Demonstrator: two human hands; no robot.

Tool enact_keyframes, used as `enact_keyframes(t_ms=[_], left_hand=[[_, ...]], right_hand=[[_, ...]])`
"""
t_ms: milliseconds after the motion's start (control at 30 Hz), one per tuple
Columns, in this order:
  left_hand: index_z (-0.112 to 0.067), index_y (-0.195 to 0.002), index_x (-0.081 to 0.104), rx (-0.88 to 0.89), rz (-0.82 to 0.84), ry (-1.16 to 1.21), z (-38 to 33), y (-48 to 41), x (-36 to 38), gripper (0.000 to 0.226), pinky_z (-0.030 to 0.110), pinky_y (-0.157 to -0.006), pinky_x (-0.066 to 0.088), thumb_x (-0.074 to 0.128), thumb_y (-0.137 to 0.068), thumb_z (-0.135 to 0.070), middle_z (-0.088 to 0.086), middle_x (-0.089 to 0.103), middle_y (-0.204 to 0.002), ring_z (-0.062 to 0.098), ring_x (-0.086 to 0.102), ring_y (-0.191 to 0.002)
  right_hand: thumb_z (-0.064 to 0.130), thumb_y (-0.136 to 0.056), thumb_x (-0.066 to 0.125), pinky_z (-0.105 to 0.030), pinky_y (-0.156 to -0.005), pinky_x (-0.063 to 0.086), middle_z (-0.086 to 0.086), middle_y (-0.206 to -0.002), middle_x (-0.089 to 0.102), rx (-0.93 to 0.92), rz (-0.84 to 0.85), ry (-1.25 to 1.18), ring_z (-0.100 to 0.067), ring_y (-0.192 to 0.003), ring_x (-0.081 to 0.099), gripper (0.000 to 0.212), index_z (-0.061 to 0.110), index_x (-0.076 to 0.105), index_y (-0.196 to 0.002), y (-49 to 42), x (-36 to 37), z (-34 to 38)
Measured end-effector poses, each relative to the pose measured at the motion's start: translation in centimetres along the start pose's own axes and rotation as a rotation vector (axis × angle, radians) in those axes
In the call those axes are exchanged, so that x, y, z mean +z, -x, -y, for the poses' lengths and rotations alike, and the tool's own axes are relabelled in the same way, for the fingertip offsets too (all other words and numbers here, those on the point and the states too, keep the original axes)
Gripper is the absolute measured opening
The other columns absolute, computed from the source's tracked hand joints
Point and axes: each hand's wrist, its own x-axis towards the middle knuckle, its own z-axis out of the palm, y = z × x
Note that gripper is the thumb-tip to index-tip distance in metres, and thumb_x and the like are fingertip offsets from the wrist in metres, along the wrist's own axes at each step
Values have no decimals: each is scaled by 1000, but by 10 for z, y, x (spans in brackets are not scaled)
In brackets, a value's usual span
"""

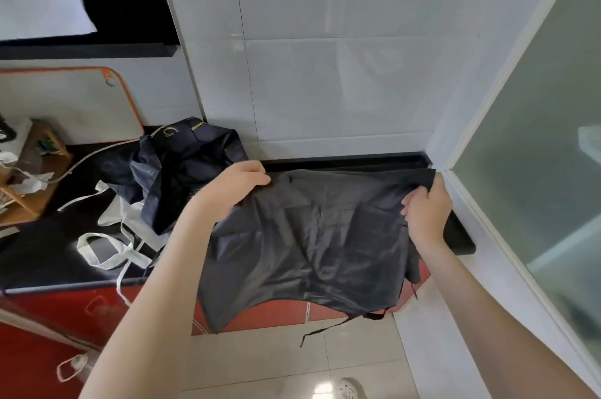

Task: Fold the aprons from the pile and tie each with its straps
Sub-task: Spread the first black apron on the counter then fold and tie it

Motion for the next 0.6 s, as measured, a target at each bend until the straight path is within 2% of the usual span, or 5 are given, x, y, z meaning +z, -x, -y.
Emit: enact_keyframes(t_ms=[133, 233, 400, 500, 600], left_hand=[[-10, -80, 49, 368, -222, -671, 3, -15, -11, 16, 28, -64, 36, 54, -94, -16, 3, 51, -76, 20, 51, -74], [-15, -86, 42, 222, -152, -1190, 20, -34, -8, 12, 33, -66, 39, 45, -98, -18, 7, 55, -93, 28, 53, -87], [-7, -101, 38, 138, -421, -1000, 19, -69, -6, 8, 36, -60, 40, 45, -97, -6, 11, 55, -83, 35, 57, -80], [1, -116, 40, 97, -461, -889, 16, -108, 2, 21, 32, -61, 37, 46, -96, 1, 12, 60, -103, 36, 62, -95], [4, -116, 40, 56, -527, -761, 13, -150, 7, 21, 33, -65, 43, 41, -96, 4, 21, 63, -116, 35, 63, -100]], right_hand=[[-2, -90, 33, -39, -65, 50, -8, -79, 58, -117, 125, 259, -23, -66, 57, 30, 10, 48, -114, -11, 13, 5], [7, -97, 34, -36, -49, 50, -15, -81, 59, -119, 405, 524, -26, -58, 56, 14, 12, 47, -99, -17, 19, 2], [0, -96, 31, -33, -46, 51, -26, -83, 61, 31, 358, 301, -26, -52, 55, 23, 12, 49, -105, -45, 39, 4], [-5, -94, 32, -52, -63, 55, -26, -83, 58, 77, 346, 188, -28, -63, 56, 23, 9, 48, -102, -75, 64, 3], [-4, -93, 35, -49, -68, 54, -24, -88, 61, 11, 350, 192, -30, -71, 56, 17, 9, 43, -99, -113, 94, -4]])
